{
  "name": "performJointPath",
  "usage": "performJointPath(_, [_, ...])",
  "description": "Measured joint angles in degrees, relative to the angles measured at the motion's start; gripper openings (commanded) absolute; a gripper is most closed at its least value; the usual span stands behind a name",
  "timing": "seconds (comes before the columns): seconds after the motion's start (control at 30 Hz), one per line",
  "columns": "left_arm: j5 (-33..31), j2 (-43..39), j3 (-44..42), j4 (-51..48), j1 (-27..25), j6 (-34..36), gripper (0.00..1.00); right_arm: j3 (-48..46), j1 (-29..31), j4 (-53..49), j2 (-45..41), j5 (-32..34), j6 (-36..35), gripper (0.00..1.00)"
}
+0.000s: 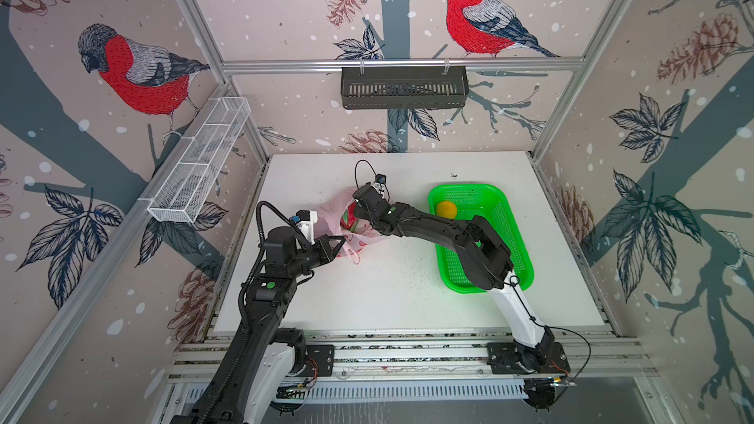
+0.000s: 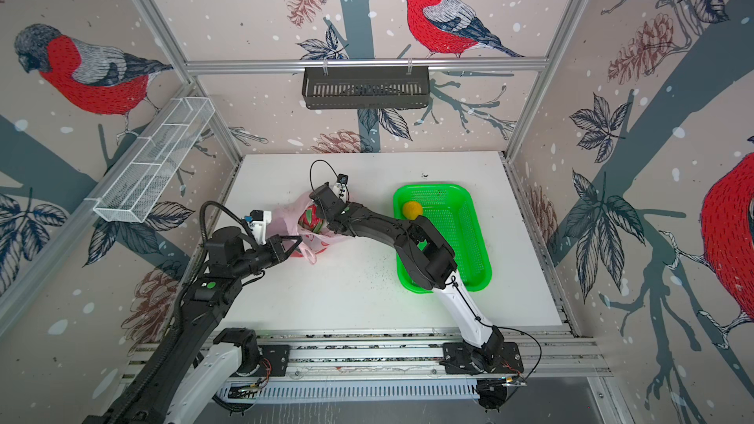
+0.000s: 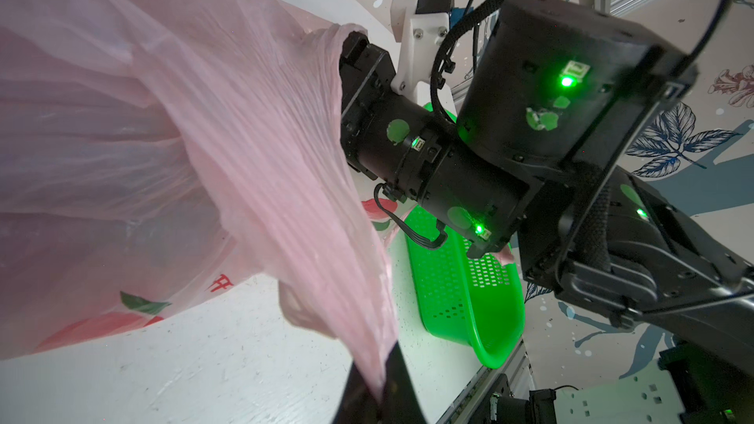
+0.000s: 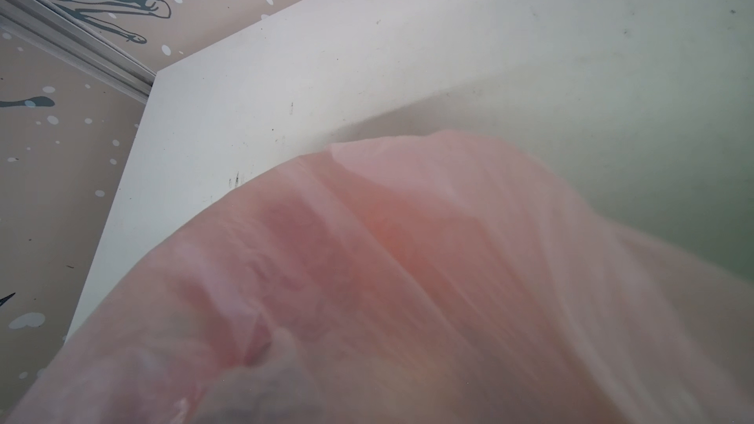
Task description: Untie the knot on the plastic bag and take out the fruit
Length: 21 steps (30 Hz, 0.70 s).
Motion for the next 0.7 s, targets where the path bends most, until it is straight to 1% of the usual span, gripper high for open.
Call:
performJointPath(0.33, [0.79, -2.05, -1.14, -0.76, -0.98, -0.02, 0.00, 2.80, -0.35, -0.24, 1.64, 2.19, 0.00, 0.69])
performJointPath(0.43, [1.36, -2.67, -1.14, -0.92, -1.16, 0.11, 0.00, 3.96, -0.74, -0.46, 2.71, 2.29, 0.02, 0.71])
performJointPath(0.57, [1.84, -2.86, -1.14, -1.09, -1.49, 0.22, 0.00, 4.37, -1.31, -0.52, 4.07, 2.25, 0.39, 0.76])
performJointPath(0.7, [2.71, -3.10, -1.11, -2.38, -1.88, 1.31, 0.00, 4.37, -1.40, -0.39, 4.61, 2.25, 1.53, 0.77])
